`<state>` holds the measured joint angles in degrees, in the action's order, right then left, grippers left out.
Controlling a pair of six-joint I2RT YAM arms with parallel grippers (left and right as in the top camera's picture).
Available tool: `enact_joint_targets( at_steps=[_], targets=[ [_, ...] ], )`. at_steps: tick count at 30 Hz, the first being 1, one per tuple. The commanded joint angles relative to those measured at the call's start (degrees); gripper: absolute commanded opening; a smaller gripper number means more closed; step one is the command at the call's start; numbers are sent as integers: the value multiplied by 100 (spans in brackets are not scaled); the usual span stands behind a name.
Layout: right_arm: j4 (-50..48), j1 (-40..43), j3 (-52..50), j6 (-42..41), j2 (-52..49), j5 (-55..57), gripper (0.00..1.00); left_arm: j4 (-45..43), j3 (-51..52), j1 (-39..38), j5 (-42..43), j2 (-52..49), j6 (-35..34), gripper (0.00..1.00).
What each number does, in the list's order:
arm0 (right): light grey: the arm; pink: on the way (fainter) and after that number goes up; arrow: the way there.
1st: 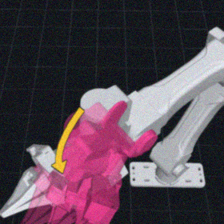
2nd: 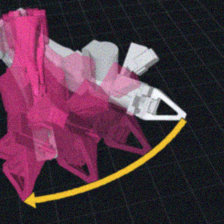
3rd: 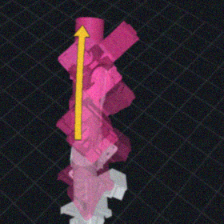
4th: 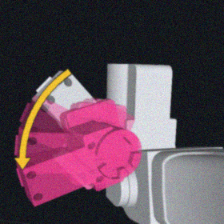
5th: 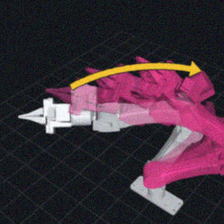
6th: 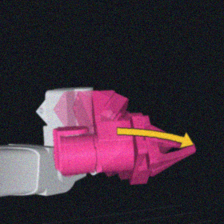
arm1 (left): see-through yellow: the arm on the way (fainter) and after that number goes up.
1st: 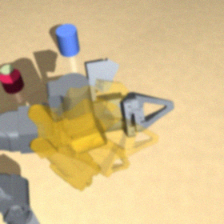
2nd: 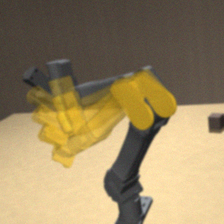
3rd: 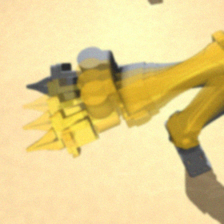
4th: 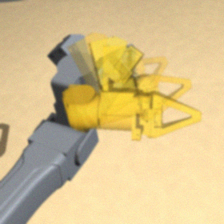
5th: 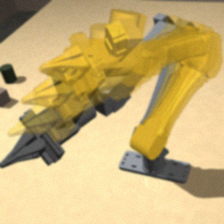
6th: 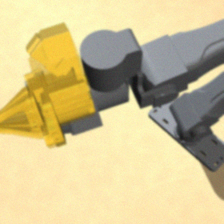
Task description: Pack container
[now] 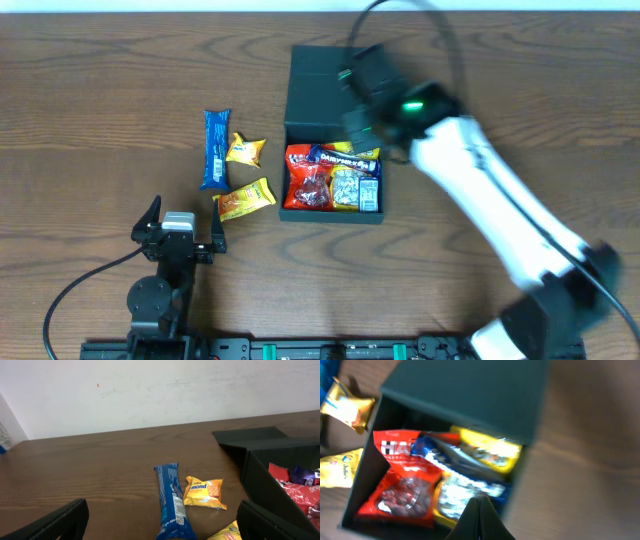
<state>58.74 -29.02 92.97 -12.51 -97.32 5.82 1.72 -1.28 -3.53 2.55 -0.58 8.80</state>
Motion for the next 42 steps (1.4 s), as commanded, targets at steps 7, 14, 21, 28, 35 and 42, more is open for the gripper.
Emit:
enact_joint_targets(
  at_steps=[7,14,21,28,35,42],
  targets=[
    [798,1338,-55,1696,1591,-1051,1,267,103,17,-107,37,-26,95],
    [44,1731,-1582,1989,3230,-1357,21,267,103,17,-107,37,-24,95],
    [-997,1862,-3681,1991,4999,-1353,31,267,103,17,-107,37,-26,95],
    [-1825,2009,-5259,1539,5652,-743,99,267,103,17,-107,37,-26,95],
    [-2490,2260,-6094,1482,5630,-813,98,267,103,17,-107,37,-26,95],
    [-3086,2660,-6808,1731,5204,-1521,99,264,101,17,-107,37,-26,95]
  ],
)
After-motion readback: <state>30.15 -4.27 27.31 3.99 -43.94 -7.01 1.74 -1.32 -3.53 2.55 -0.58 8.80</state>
